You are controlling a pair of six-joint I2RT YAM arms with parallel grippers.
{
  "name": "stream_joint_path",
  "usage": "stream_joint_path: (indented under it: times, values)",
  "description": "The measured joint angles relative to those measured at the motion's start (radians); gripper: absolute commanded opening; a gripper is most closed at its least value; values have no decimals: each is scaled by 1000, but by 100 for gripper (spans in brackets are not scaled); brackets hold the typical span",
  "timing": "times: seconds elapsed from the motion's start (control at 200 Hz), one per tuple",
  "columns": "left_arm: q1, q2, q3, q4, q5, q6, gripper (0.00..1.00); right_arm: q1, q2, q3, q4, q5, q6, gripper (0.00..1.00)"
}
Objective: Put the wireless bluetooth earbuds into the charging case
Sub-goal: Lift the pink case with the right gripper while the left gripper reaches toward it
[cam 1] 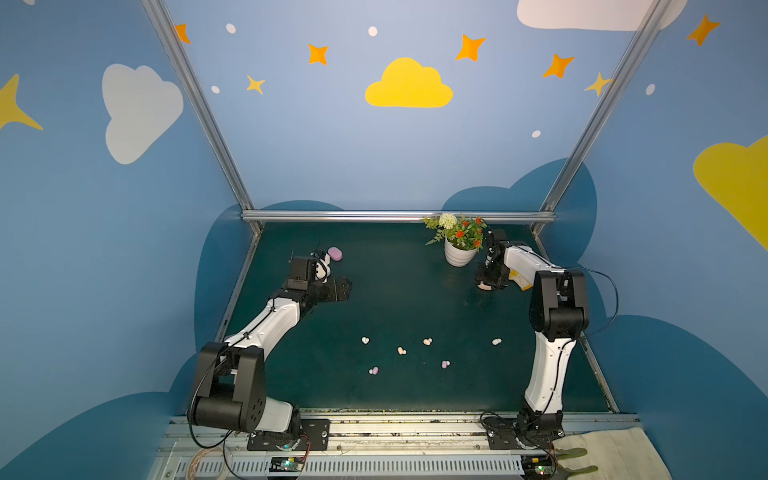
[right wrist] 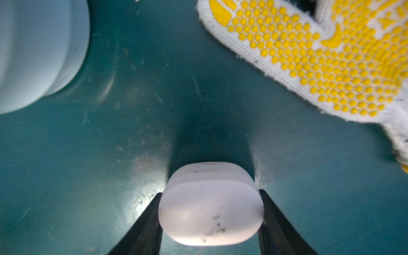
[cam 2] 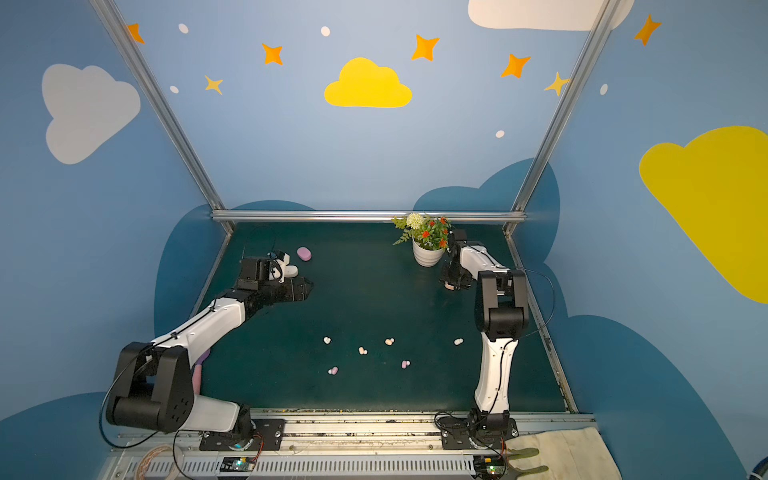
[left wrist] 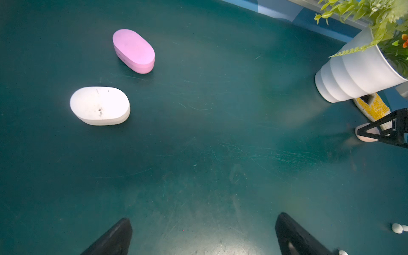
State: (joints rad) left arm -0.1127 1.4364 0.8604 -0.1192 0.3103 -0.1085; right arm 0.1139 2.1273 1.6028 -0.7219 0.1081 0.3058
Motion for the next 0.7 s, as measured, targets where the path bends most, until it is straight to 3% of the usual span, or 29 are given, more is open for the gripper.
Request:
stream_joint_path:
  times: [0.35, 0.701]
  values:
    - [-92, -9, 11, -14, 3, 39, 100, 35, -186, -164, -4, -64, -3, 49]
    - [-293, -56, -47, 86, 78, 158, 100, 253, -435, -257, -75, -158, 10, 45]
